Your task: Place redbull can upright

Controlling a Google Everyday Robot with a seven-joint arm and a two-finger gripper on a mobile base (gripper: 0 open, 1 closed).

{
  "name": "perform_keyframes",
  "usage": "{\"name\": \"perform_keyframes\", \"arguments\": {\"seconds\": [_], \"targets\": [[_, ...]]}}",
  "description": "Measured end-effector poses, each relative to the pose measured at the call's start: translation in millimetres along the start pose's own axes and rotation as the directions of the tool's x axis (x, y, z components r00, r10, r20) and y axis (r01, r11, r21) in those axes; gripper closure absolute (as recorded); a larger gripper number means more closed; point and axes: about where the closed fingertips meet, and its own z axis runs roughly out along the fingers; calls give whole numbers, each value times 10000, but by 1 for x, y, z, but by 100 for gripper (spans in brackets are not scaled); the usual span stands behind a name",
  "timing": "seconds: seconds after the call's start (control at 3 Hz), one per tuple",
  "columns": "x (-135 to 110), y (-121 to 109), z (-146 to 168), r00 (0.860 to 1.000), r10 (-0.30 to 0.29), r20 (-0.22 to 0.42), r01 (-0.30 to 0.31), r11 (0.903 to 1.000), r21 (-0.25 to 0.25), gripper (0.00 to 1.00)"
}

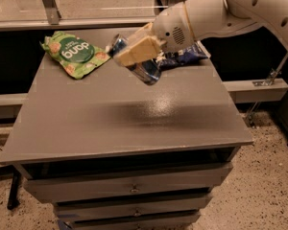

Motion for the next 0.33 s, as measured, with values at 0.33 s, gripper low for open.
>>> {"name": "perform_keyframes", "arguments": {"seconds": [0.33], "targets": [[-20,7,1,9951,385,906,-338,9980,-534,100]]}}
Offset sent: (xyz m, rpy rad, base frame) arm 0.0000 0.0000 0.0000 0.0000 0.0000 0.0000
